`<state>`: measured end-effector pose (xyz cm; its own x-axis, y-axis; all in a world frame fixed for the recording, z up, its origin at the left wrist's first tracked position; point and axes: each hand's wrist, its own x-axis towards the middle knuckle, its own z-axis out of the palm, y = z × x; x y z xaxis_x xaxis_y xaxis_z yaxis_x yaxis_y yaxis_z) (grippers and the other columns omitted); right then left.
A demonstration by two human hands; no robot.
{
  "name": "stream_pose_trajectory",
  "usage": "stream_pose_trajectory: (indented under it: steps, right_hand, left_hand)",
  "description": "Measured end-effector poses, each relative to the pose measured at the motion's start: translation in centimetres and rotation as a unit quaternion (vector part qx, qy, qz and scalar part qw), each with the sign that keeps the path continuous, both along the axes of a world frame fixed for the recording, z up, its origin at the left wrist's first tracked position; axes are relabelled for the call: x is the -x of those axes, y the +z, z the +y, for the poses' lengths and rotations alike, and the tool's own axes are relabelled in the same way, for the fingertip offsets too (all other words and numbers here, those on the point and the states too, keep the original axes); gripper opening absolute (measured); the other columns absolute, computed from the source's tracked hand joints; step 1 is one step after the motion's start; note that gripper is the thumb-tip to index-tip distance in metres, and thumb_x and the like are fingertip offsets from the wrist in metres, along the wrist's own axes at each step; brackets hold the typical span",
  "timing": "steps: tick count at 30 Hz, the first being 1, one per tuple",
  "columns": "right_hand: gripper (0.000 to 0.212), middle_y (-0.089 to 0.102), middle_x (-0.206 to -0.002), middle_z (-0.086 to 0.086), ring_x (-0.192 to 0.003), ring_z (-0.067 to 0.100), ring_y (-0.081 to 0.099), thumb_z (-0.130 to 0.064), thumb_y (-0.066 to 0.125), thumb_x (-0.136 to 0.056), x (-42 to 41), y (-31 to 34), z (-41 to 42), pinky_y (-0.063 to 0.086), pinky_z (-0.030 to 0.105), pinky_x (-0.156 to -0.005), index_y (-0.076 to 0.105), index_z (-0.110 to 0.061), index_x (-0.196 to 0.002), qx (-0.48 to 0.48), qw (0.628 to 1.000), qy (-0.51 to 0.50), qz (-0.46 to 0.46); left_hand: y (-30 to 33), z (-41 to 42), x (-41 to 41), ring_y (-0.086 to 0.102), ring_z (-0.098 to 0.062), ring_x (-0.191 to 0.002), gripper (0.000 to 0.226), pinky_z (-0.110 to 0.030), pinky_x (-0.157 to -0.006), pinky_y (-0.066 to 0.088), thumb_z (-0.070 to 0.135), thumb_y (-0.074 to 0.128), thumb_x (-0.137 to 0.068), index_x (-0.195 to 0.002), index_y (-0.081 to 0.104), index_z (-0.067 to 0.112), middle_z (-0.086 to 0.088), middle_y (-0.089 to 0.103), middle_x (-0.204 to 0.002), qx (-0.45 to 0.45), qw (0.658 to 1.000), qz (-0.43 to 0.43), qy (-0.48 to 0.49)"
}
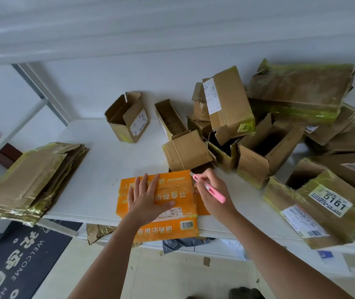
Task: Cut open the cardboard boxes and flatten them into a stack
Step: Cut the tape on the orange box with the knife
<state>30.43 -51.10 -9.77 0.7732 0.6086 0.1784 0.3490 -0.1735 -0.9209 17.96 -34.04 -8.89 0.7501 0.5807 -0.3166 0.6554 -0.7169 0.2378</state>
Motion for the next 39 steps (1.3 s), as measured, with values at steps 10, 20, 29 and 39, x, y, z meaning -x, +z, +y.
stream_pose_trajectory:
  steps: [10, 20, 29, 39]
  right_hand:
    - [0.006, 0.069, -0.087, 0.005, -0.074, 0.011, 0.072, -0.013, 0.051, -0.101, 0.1, -0.3, -1.0, 0.059, 0.025, -0.062, 0.053, -0.012, -0.095, -0.032, 0.997, -0.030, 0.061]
    - [0.008, 0.069, -0.090, 0.008, -0.075, 0.014, 0.070, -0.018, 0.050, -0.102, -1.0, -0.3, -0.1, 0.059, 0.026, -0.060, 0.051, -0.013, -0.095, 0.016, 1.000, 0.008, 0.006]
    - [0.015, 0.065, -0.077, 0.004, -0.065, 0.012, 0.069, -0.016, 0.048, -0.102, 0.1, 0.1, -2.2, 0.048, 0.014, -0.052, 0.049, -0.015, -0.088, 0.041, 0.995, 0.072, 0.057]
    - [0.013, 0.070, -0.086, 0.003, -0.080, 0.005, 0.067, -0.022, 0.049, -0.102, -0.4, 0.4, -1.0, 0.051, 0.014, -0.065, 0.052, -0.011, -0.097, -0.023, 0.997, -0.002, 0.079]
  left_hand:
    - [0.0, -0.2, -0.1, -0.022, -0.025, -0.149, 0.104, -0.049, -0.119, -0.012, 0.081, 0.045, -0.074, -0.155, -0.005, 0.038, 0.003, -0.017, -0.164, 0.003, 1.000, -0.008, 0.005]
    - [-0.2, -0.2, -0.2, -0.021, -0.025, -0.150, 0.107, -0.049, -0.119, -0.012, 0.083, 0.040, -0.068, -0.155, -0.004, 0.038, 0.003, -0.016, -0.164, 0.001, 1.000, -0.009, 0.007]
    - [-0.2, 0.0, -0.3, -0.022, -0.026, -0.150, 0.104, -0.050, -0.119, -0.011, 0.082, 0.040, -0.073, -0.155, -0.007, 0.038, 0.002, -0.018, -0.164, -0.009, 1.000, 0.002, -0.003]
    - [-0.6, 0.0, -0.2, -0.022, -0.025, -0.150, 0.108, -0.050, -0.119, -0.011, 0.085, 0.039, -0.067, -0.155, -0.005, 0.039, 0.003, -0.016, -0.164, -0.005, 1.000, -0.013, 0.005]
